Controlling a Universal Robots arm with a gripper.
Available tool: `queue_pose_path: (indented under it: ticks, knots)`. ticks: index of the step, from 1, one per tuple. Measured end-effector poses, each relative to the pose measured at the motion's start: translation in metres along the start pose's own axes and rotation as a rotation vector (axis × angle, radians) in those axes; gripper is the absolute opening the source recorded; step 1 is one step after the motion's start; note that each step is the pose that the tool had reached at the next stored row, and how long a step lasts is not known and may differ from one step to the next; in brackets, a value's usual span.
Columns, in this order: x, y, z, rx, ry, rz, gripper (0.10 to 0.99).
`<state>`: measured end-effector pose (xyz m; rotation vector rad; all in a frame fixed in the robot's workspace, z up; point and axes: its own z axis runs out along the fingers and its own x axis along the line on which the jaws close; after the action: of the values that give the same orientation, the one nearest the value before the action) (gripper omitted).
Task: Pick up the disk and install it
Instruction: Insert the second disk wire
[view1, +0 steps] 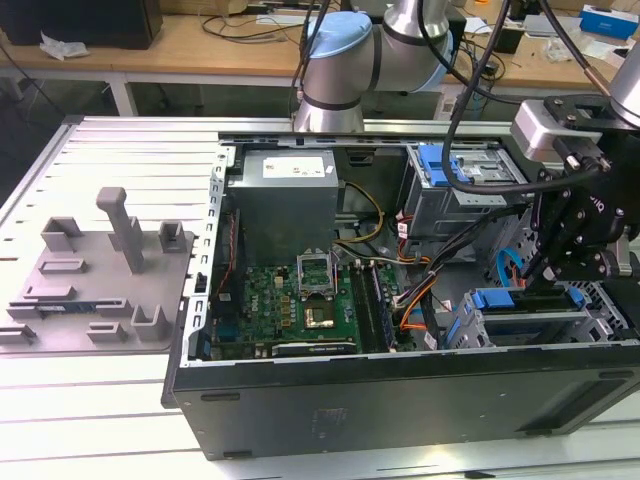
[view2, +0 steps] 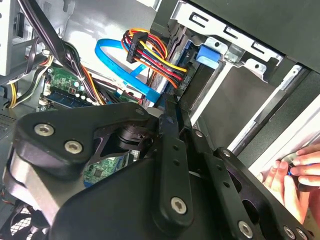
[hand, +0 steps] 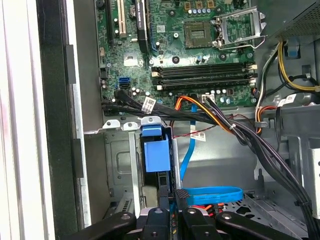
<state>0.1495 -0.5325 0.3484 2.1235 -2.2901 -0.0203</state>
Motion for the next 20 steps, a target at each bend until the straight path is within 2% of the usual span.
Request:
queue_pose_path:
  ticks: [20]
  knots:
    - [-0.0004,-0.0016,0.0017,0.000,0.0016,-0.043,0.161]
